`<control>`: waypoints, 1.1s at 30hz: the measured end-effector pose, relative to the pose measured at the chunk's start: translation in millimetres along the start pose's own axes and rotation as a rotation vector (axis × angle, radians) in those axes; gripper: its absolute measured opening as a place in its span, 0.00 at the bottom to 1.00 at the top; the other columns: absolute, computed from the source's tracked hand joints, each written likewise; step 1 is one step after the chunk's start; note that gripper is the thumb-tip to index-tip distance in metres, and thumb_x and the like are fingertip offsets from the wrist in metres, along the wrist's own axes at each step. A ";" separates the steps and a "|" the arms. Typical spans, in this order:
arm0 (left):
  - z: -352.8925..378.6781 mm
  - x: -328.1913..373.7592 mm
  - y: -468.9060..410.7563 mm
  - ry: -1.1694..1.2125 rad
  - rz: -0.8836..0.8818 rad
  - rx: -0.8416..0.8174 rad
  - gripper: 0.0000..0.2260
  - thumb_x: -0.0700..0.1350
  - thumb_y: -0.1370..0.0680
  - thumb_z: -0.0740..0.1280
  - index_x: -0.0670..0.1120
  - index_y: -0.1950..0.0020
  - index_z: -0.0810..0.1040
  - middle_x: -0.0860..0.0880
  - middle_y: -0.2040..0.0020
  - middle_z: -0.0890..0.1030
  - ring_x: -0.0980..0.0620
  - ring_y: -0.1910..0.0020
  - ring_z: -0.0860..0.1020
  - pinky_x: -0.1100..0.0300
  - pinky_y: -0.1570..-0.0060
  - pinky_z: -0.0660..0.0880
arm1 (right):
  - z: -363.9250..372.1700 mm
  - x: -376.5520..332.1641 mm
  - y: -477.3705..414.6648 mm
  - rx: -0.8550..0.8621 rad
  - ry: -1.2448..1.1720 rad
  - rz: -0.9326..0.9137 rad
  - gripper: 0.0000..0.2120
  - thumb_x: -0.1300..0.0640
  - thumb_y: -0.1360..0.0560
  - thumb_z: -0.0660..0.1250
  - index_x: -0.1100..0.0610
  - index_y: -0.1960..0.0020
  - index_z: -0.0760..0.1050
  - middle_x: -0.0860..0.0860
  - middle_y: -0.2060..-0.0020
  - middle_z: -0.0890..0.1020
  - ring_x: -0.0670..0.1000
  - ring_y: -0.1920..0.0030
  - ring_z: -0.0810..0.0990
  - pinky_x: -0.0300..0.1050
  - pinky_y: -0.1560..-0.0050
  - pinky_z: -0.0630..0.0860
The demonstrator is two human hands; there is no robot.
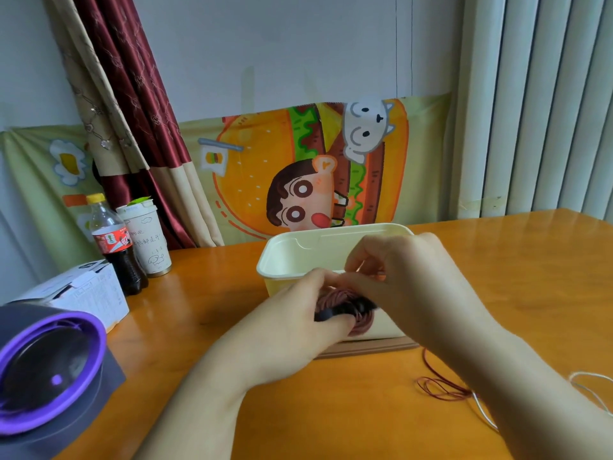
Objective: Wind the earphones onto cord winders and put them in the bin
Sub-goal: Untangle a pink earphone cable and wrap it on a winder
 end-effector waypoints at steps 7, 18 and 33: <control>-10.4 -11.1 -7.2 0.333 -0.038 0.150 0.19 0.40 0.19 0.62 0.56 0.30 0.70 0.61 0.70 0.77 0.59 0.67 0.76 0.62 0.61 0.76 | 19.6 -14.3 4.8 0.008 -0.103 -0.155 0.08 0.57 0.23 0.65 0.52 0.49 0.82 0.49 0.60 0.85 0.50 0.59 0.83 0.49 0.57 0.79; -17.6 -5.9 -9.1 0.787 -0.029 0.230 0.19 0.35 0.18 0.56 0.56 0.40 0.77 0.48 0.52 0.79 0.57 0.65 0.73 0.59 0.59 0.78 | 3.4 -6.6 4.8 0.271 -0.252 -0.154 0.07 0.59 0.32 0.69 0.57 0.56 0.84 0.49 0.61 0.83 0.44 0.57 0.77 0.26 0.54 0.72; -18.3 -1.4 -5.9 0.730 0.036 0.391 0.07 0.44 0.17 0.58 0.53 0.48 0.74 0.56 0.65 0.81 0.61 0.67 0.77 0.63 0.64 0.76 | 1.5 -23.3 8.8 0.251 -0.220 -0.301 0.07 0.60 0.30 0.69 0.57 0.55 0.84 0.49 0.60 0.81 0.44 0.55 0.77 0.29 0.53 0.74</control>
Point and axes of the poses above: each hand's wrist, its own y-axis away from the middle knuckle, its own z-axis out of the palm, x = y × z, the point moved 7 cm from there along -y, towards the middle knuckle
